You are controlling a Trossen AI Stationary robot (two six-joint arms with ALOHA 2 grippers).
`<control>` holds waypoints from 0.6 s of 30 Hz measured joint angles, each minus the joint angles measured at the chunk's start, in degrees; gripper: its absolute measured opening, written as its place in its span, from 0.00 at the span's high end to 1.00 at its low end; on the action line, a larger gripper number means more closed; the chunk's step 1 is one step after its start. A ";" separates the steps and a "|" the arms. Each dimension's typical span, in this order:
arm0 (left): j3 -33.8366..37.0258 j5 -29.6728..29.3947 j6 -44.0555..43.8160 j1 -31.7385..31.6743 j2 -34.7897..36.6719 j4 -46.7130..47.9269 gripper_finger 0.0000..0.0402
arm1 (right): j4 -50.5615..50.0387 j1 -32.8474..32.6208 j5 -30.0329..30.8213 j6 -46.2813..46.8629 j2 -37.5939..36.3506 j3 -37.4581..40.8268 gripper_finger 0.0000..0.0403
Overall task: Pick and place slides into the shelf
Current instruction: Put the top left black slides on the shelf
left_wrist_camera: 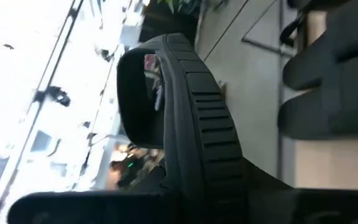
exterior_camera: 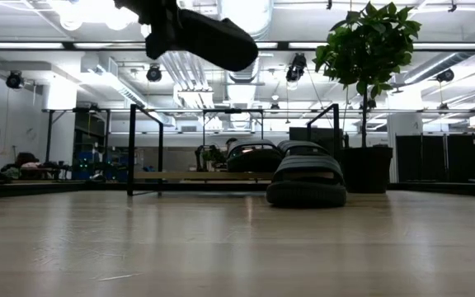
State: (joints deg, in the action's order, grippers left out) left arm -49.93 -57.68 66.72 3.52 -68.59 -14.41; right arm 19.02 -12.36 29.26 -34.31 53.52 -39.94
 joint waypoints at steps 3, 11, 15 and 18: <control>0.00 -2.83 2.65 0.70 -2.51 -2.69 0.92 | -5.81 -0.04 0.97 -4.36 1.59 -3.95 0.52; -0.13 -4.29 2.84 2.41 -4.40 -3.13 0.92 | -12.83 0.40 0.67 -29.23 7.29 -8.52 0.52; -0.13 -4.19 2.70 3.92 -4.38 -3.32 0.92 | -12.41 1.32 0.37 -32.16 10.41 -10.92 0.52; -0.13 -4.21 2.76 4.80 -4.57 -5.09 0.92 | -12.30 1.80 0.33 -34.12 13.05 -13.30 0.52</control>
State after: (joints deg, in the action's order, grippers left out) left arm -50.06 -61.89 69.48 8.32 -73.16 -19.50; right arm 6.72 -10.56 29.58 -68.43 66.57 -53.24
